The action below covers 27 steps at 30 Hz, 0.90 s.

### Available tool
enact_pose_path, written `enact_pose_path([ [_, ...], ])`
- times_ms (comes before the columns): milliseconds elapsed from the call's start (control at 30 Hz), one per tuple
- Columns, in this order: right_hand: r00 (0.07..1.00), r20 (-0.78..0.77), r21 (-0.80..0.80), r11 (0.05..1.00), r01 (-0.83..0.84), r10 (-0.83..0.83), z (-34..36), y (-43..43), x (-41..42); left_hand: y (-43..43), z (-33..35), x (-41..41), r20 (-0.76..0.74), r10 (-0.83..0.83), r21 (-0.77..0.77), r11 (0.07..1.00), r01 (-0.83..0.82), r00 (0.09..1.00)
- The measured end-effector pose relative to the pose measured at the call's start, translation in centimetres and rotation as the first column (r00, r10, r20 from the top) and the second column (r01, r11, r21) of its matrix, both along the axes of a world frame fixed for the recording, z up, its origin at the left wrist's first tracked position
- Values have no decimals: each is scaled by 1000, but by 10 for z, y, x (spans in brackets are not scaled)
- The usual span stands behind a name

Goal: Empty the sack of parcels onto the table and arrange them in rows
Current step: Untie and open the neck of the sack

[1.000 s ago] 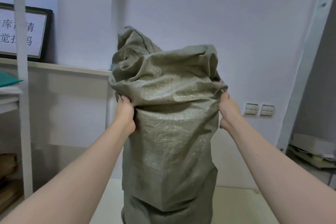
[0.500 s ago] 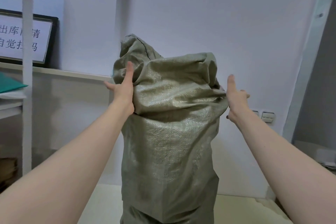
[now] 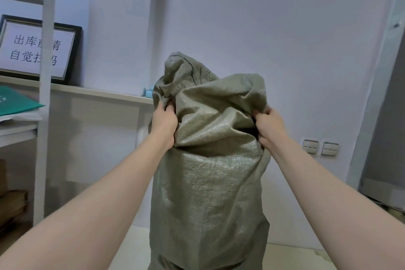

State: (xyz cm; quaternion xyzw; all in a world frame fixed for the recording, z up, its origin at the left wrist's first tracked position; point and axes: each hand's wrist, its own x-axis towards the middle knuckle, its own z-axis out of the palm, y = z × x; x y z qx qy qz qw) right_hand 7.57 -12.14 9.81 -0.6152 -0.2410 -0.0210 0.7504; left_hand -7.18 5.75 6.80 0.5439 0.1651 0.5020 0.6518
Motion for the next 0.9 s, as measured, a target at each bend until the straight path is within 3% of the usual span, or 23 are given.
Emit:
enact_pose_path([
  [167, 960, 275, 136, 991, 18, -55, 41, -6, -20, -21, 38, -9, 210, -93, 65, 995, 81, 973],
  [300, 950, 309, 224, 974, -20, -51, 66, -11, -6, -28, 64, -7, 291, -148, 162, 981, 104, 945],
  [467, 944, 271, -76, 974, 214, -187, 23, -18, 14, -10, 36, 13, 52, -34, 108, 994, 28, 998],
  [633, 947, 317, -338, 926, 166, -54, -8, -25, 15, 2, 5, 11, -157, 128, 125, 986, -109, 979],
  [700, 972, 208, -461, 888, -4, 112, -7, -33, 3, 2, 3, 8, -180, 71, 162, 986, -41, 981],
  [767, 968, -13, -567, 795, -214, 251, -4, -44, -16, 6, 0, 2, -157, -62, 193, 977, 92, 986],
  [800, 956, -87, -659, 704, -266, 280, -6, -50, -23, 9, -4, 0, -154, -117, 194, 970, 146, 981],
  [867, 958, -142, -790, 555, -262, 251, -12, -57, -33, 9, -11, -4, -203, -120, 134, 980, 149, 972],
  [900, 965, -149, -798, 550, -247, 217, -16, -59, -35, 10, -16, -4, -243, -62, 102, 991, 89, 968],
])
